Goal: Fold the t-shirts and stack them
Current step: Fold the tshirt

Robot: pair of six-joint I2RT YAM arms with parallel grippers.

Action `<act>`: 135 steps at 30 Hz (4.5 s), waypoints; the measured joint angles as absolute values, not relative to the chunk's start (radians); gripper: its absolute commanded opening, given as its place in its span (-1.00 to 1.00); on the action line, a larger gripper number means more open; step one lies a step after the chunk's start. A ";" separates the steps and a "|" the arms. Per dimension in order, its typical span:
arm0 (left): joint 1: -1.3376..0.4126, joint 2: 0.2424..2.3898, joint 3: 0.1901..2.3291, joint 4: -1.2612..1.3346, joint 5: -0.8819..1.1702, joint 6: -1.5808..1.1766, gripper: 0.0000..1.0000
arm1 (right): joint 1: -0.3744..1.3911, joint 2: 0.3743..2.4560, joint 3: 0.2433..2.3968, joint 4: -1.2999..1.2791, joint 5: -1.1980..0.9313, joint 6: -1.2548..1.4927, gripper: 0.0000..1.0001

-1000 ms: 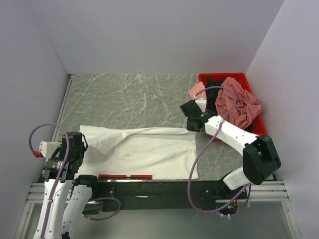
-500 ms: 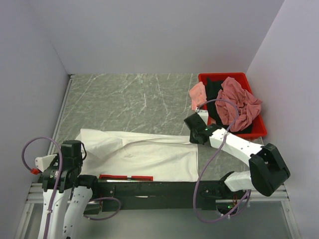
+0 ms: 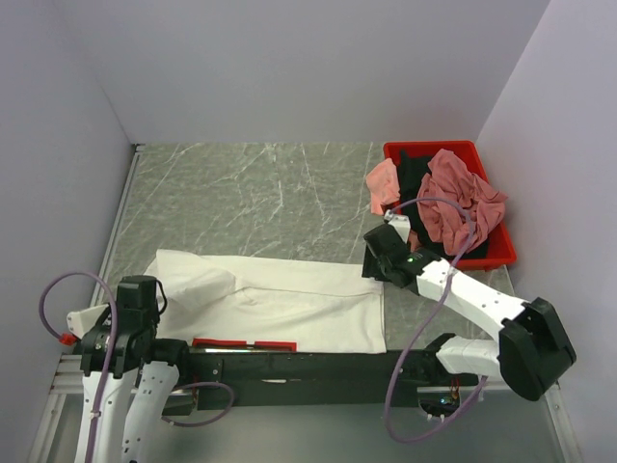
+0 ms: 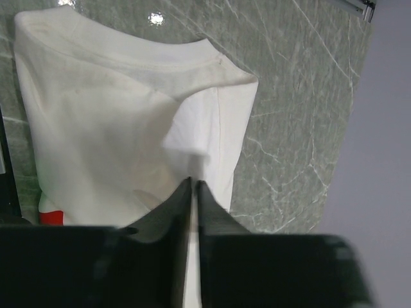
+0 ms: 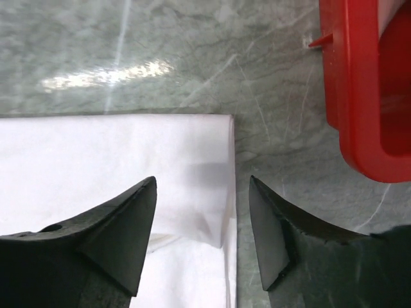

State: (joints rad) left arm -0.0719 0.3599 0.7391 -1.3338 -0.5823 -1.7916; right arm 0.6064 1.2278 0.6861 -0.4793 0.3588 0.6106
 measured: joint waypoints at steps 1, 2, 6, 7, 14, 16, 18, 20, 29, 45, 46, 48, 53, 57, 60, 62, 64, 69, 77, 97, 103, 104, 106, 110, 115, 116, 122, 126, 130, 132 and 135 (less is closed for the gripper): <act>-0.072 0.357 0.739 -1.335 -0.582 -1.789 -0.18 | 0.606 1.209 0.686 -0.480 0.354 0.608 0.36; -0.072 0.356 0.739 -1.337 -0.581 -1.783 0.01 | 0.606 1.191 0.686 -0.479 0.350 0.606 0.38; -0.073 0.355 0.747 -1.342 -0.577 -1.772 0.99 | 0.607 1.152 0.696 -0.479 0.342 0.599 0.40; -0.073 0.352 0.754 -1.345 -0.578 -1.773 0.99 | 0.607 1.150 0.700 -0.480 0.340 0.597 0.40; -0.073 0.305 0.807 -1.335 -0.600 -1.745 0.99 | 0.607 1.148 0.707 -0.480 0.310 0.581 0.43; -0.073 0.325 0.807 -1.299 -0.595 -1.705 0.99 | 0.612 1.148 0.709 -0.478 0.278 0.575 0.47; -0.073 0.379 0.806 -1.236 -0.583 -1.642 0.99 | 0.627 1.152 0.717 -0.477 0.245 0.570 0.47; -0.073 0.472 0.807 -1.148 -0.555 -1.565 0.99 | 0.648 1.169 0.730 -0.466 0.213 0.566 0.48; -0.073 0.949 0.749 -0.738 -0.403 -1.288 0.99 | 0.698 1.422 0.813 -0.423 0.125 0.577 0.49; 0.074 1.352 0.669 -0.402 -0.240 -1.050 0.99 | 0.555 1.753 1.057 -0.423 0.029 0.531 0.49; 0.074 1.373 0.680 -0.385 -0.233 -1.034 0.99 | 0.542 1.776 1.086 -0.422 0.028 0.524 0.49; 0.075 1.402 0.701 -0.363 -0.225 -1.020 0.99 | 0.511 1.824 1.145 -0.424 0.020 0.507 0.48; 0.075 1.481 0.758 -0.282 -0.195 -0.988 0.99 | 0.442 1.961 1.331 -0.432 0.022 0.472 0.49; 0.075 1.540 0.817 -0.259 -0.184 -0.971 0.99 | 0.414 2.059 1.471 -0.439 0.027 0.443 0.49; 0.075 1.612 0.919 -0.283 -0.189 -0.955 0.99 | 0.405 2.107 1.557 -0.458 0.033 0.418 0.49; 0.075 1.633 0.978 -0.294 -0.188 -0.945 0.99 | 0.405 2.114 1.591 -0.474 0.036 0.399 0.50; 0.075 1.617 1.007 -0.295 -0.183 -0.936 0.99 | 0.406 2.093 1.599 -0.486 0.042 0.380 0.51; 0.057 1.446 0.954 -0.308 -0.176 -0.933 0.99 | 0.412 1.917 1.502 -0.500 0.061 0.353 0.53; -0.129 0.960 0.646 -0.450 -0.182 -1.008 0.99 | 0.478 1.598 1.302 -0.478 0.039 0.355 0.54; -0.151 0.827 0.401 -0.517 -0.209 -1.115 0.51 | 0.525 1.533 1.177 -0.479 0.015 0.374 0.54; -0.151 0.916 0.408 -0.445 -0.216 -1.112 0.33 | 0.526 1.525 1.158 -0.489 0.028 0.375 0.54; -0.151 0.926 0.410 -0.444 -0.219 -1.112 0.32 | 0.526 1.525 1.156 -0.494 0.033 0.375 0.53; -0.151 0.935 0.415 -0.445 -0.233 -1.112 0.31 | 0.526 1.525 1.155 -0.498 0.039 0.376 0.53; -0.151 0.935 0.427 -0.444 -0.268 -1.111 0.28 | 0.526 1.525 1.155 -0.499 0.045 0.376 0.54; -0.151 0.948 0.437 -0.424 -0.286 -1.091 0.01 | 0.526 1.525 1.155 -0.500 0.052 0.376 0.54; -0.151 0.963 0.444 -0.419 -0.286 -1.084 -0.03 | 0.526 1.525 1.155 -0.500 0.055 0.376 0.53; -0.151 1.043 0.463 -0.380 -0.284 -1.055 -0.24 | 0.526 1.525 1.153 -0.501 0.071 0.376 0.54; -0.151 1.065 0.463 -0.370 -0.284 -1.042 -0.61 | 0.526 1.525 1.151 -0.501 0.083 0.376 0.54; -0.151 1.081 0.470 -0.368 -0.286 -1.034 -0.50 | 0.526 1.525 1.148 -0.501 0.090 0.376 0.54; -0.151 1.091 0.479 -0.370 -0.289 -1.032 -0.44 | 0.526 1.525 1.144 -0.502 0.091 0.376 0.53; -0.151 1.106 0.492 -0.373 -0.300 -1.030 -0.35 | 0.526 1.525 1.143 -0.502 0.094 0.376 0.54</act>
State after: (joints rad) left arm -0.1513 1.1065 0.4923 -0.3729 -0.3000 -1.0302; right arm 0.5259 1.5246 1.1431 -0.5022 0.0940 0.3759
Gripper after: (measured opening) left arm 0.303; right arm 0.766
